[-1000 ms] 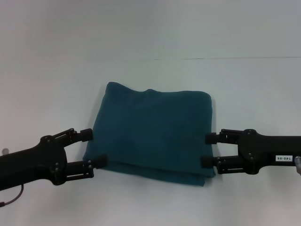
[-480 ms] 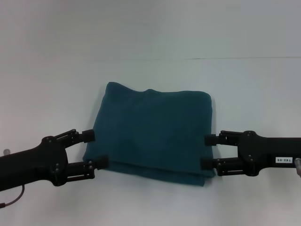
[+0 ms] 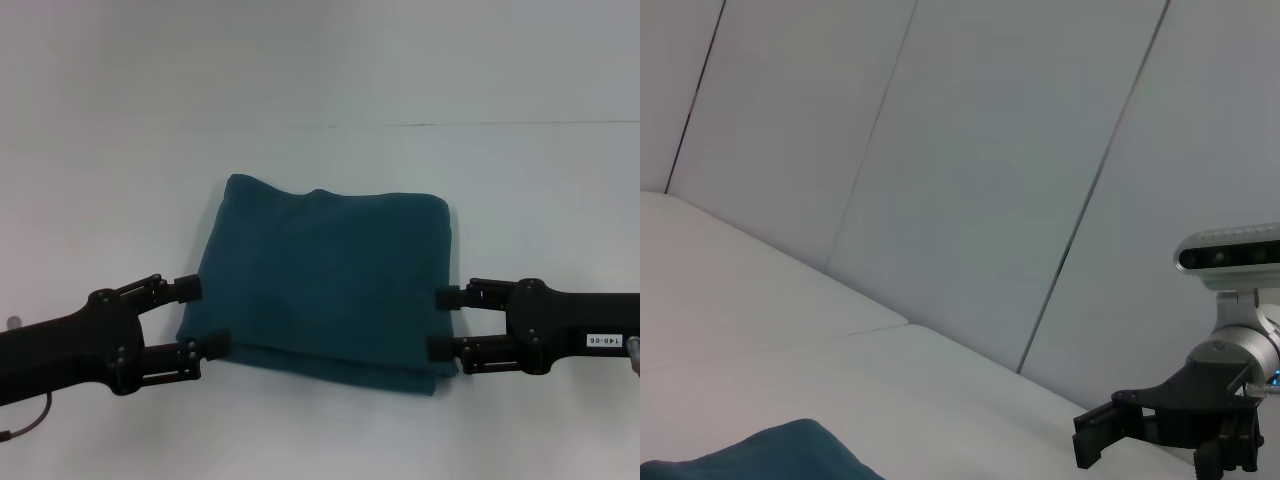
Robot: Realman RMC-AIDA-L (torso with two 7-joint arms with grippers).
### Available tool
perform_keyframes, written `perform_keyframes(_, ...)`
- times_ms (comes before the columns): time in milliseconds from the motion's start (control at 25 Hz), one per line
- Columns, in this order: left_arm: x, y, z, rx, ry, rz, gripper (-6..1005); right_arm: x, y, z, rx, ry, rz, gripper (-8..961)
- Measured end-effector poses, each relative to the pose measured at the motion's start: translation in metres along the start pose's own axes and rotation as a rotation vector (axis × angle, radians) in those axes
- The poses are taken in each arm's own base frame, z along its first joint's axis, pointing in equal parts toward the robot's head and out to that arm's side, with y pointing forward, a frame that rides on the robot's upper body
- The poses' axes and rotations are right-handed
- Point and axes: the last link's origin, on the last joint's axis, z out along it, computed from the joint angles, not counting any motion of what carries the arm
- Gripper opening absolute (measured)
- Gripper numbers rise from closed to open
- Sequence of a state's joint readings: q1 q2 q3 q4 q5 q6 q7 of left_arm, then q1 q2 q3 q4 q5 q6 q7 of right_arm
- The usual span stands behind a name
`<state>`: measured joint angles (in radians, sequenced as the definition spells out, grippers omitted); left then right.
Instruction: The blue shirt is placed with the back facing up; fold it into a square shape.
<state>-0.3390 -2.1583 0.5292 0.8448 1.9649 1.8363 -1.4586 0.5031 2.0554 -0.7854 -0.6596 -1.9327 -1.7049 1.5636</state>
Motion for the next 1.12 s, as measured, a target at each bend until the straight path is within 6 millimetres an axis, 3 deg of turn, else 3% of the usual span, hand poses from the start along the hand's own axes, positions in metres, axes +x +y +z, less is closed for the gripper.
perform_keyframes(1120,-0.0015,0.0002,0.0006,0.001,0.0,0.0,934,0.0026,-0.0006,0.0002,0.005,-0.004,0.019,900)
